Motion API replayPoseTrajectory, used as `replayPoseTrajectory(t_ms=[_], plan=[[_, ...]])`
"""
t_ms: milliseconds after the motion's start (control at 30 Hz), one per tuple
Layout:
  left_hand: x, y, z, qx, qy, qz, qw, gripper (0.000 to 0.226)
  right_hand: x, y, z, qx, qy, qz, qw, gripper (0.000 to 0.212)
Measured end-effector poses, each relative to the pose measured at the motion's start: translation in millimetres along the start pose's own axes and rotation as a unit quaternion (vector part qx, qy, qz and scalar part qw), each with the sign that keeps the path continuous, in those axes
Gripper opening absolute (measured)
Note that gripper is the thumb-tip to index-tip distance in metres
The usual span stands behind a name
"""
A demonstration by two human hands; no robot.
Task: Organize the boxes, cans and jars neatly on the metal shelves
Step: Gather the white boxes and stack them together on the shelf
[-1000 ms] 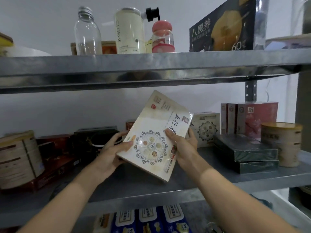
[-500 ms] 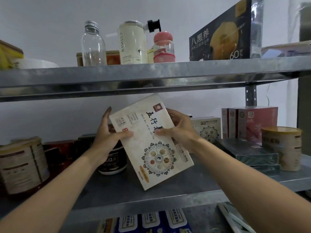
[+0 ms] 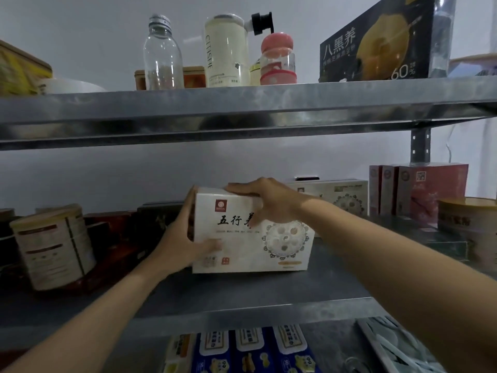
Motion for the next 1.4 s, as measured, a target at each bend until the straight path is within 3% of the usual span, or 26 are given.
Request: replayPoseTrajectory(t_ms=[133,267,400,500,600,767,1033,1400], plan=[[17.6,21.0,-10.2,-0.033,-0.034,-0.016,0.999,0.129,14.2,-9.0,-2.4,-0.021,-0.012,-0.087,0.996,0.088],[27.5,30.0,-8.1,-0.052,-0.050,-0.034,0.997,0.124,4.6,-35.8,-13.4,0.015,-0.107,-0.094,0.990,0.079],[34.1,33.0,-0.6,-0.058,-0.053,-0.030,0.996,0.122,-9.1,-87.7,-29.4,0.119,-0.132,-0.193,0.965,0.102],[42.9,32.6,4.1,-0.058,-0.058,-0.035,0.996,0.122,-18.2,-125.4,-41.7,0.226,-0.167,-0.098,0.955,0.115],[54.6,30.9,8.8,-0.060,-0.064,-0.047,0.995,0.121,-19.8,-144.8,-44.8,0.263,-0.199,-0.012,0.944,0.117],[68.6,25.7,20.0,-0.056,-0.092,-0.062,0.992,0.121,-31.6,-160.6,-40.8,0.256,-0.249,0.023,0.934,0.121],[102.9,-11.0,55.4,-0.037,-0.104,-0.078,0.991,0.125,-93.4,-180.0,-32.7,0.200,-0.273,-0.020,0.941,0.104],[164.6,-29.4,101.0,-0.021,-0.060,-0.112,0.992,0.122,-134.1,-239.2,-33.5,0.243,-0.318,-0.041,0.915,0.106]])
Point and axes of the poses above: each hand's wrist, its own z-axis towards the middle knuckle, its own x-axis out of the palm, y = z × x, the point moved 9 cm from there along z, towards the middle knuckle, and after that the axes turned 10 degrees about -y, right-handed, at the moved point
